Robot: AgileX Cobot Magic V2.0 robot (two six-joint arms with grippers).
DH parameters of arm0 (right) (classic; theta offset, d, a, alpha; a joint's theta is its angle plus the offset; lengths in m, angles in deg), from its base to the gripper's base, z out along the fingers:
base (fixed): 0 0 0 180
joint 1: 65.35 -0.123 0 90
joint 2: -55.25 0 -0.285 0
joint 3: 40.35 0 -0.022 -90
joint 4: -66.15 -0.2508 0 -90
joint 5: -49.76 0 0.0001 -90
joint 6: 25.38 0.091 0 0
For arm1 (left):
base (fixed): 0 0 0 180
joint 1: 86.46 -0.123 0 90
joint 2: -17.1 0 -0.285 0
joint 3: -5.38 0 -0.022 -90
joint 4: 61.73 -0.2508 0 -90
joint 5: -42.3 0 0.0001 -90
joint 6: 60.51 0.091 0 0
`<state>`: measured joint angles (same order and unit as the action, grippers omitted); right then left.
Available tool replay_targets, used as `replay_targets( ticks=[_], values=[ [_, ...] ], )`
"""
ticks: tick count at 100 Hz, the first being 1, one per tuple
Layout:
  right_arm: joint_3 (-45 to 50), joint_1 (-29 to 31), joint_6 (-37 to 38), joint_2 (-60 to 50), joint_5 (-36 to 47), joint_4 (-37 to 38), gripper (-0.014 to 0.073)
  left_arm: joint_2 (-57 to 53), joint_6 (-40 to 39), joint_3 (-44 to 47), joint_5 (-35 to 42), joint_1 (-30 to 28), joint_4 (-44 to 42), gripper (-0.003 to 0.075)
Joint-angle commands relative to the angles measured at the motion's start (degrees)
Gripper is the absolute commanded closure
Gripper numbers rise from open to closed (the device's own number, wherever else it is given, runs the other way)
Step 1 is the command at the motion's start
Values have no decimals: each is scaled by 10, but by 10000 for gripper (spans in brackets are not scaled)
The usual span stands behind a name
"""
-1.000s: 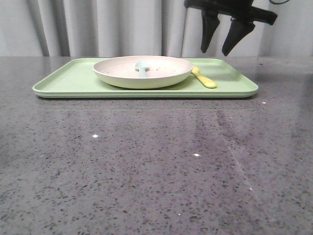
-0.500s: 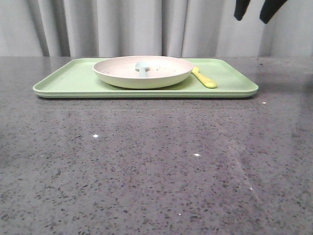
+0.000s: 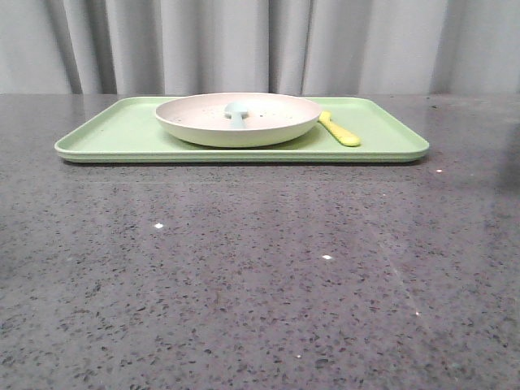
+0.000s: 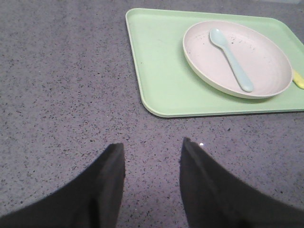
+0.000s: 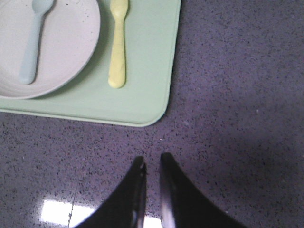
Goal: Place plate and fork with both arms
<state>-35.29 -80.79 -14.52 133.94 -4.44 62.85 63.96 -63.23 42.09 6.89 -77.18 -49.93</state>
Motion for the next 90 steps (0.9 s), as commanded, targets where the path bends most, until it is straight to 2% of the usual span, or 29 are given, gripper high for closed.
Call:
replay_targets(
  ticks=[1,7,18,54,90],
  values=[
    [21,3,-8,-55,47,13,622,-21,-6,-9,45,-2,5,546],
    [50,3,-8,-79,57,14,665,-34,-6,-6,39,-2,4,620],
    [101,3,-8,-128,82,14,659,-60,-6,1,36,-2,2,741],
    [257,3,-8,-310,158,55,660,-122,-6,39,30,-2,-16,741],
    [366,3,2,-510,162,63,660,-175,-6,86,30,-2,-18,741]
  ],
)
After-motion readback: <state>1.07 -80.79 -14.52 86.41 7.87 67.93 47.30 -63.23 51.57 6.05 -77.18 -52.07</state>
